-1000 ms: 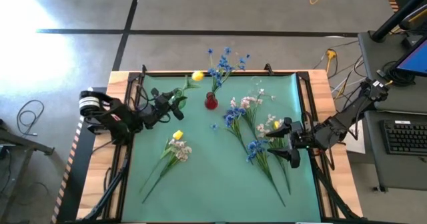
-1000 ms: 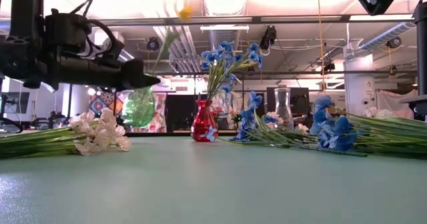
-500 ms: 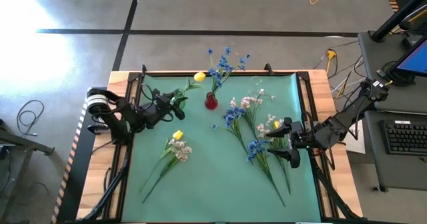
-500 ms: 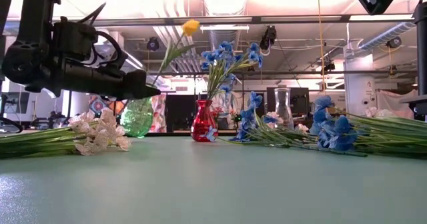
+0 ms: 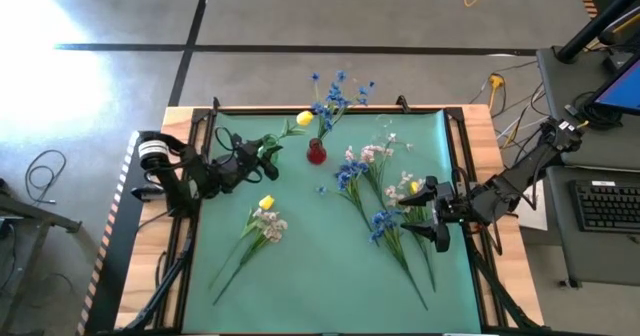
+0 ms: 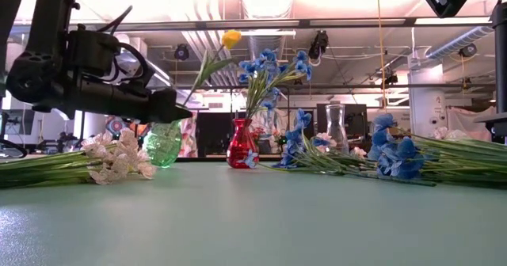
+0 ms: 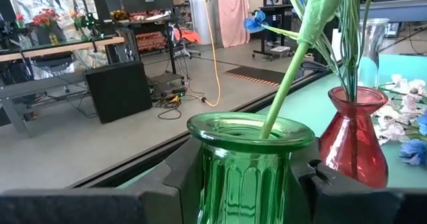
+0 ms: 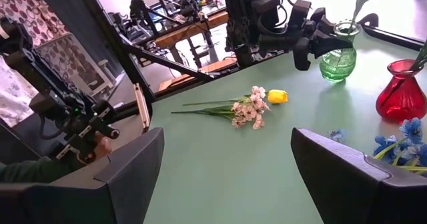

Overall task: Sort flowers into vase by color
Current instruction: Put the middle yellow flower into the green vase

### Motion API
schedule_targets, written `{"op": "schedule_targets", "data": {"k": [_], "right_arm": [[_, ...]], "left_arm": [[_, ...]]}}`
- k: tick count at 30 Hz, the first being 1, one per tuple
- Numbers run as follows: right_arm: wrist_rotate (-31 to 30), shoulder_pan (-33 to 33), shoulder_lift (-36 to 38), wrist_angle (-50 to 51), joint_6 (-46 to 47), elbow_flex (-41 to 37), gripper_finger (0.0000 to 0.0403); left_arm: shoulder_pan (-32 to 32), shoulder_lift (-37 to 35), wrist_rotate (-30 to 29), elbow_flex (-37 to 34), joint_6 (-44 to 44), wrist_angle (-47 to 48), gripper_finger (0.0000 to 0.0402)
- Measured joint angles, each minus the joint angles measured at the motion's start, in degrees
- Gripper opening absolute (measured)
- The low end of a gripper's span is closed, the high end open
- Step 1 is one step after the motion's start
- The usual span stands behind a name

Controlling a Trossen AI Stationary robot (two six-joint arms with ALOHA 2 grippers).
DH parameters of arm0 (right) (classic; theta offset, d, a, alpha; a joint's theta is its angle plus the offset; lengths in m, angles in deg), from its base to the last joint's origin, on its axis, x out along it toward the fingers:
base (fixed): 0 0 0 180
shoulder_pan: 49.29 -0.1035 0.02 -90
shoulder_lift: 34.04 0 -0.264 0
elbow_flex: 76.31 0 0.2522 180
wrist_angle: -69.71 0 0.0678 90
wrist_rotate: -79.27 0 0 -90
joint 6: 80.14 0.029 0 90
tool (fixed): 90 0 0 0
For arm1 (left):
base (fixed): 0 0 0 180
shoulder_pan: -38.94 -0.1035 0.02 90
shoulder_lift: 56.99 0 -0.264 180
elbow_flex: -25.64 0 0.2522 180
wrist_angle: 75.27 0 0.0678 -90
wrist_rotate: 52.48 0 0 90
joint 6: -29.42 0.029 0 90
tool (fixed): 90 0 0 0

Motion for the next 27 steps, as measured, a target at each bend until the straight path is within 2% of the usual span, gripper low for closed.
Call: {"op": "schedule_targets", "data": {"k": [27], "right_arm": [[0.02,0.0,0.0,0.0,-0.26,0.0,0.032]], "left_arm": [[0.0,-2.51,0.14,-0.23,-1.66,1.05,0.0129]]}}
